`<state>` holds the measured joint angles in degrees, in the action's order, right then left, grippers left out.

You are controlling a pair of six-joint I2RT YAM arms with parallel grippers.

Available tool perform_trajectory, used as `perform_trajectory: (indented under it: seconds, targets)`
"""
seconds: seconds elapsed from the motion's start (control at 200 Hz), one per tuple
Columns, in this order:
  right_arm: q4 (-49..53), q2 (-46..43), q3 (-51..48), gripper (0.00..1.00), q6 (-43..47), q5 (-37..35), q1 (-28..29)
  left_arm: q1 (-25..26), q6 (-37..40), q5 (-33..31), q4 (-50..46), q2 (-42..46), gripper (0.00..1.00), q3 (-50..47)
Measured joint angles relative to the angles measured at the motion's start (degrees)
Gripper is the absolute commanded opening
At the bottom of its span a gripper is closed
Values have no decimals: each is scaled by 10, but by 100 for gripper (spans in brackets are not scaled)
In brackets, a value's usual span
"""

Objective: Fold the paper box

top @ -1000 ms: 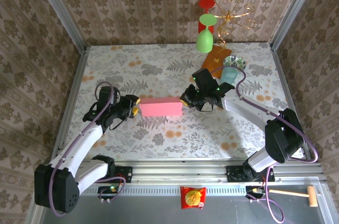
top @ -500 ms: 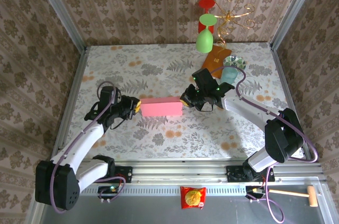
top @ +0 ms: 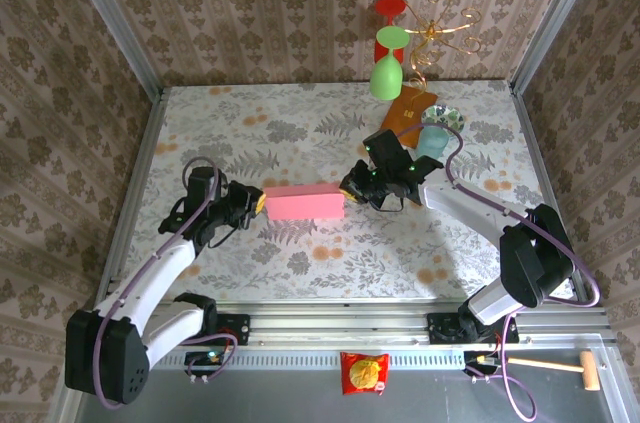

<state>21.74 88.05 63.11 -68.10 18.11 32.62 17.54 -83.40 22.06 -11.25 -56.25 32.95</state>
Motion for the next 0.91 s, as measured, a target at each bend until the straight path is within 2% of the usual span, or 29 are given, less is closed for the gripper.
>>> perform_trajectory:
  seconds: [0.46,0.735,0.855,0.905]
  targets:
    - [10,-73,-77,20,110,10,7,27,83,33,-1,35,24,-33]
    - [85,-88,-145,21,157,-8,11,42,104,44,-46,74,32,-73]
    - [100,-117,-146,24,170,-17,11,42,110,43,-64,99,32,-73]
    - [102,-130,-146,29,175,-25,11,42,112,43,-69,104,33,-72]
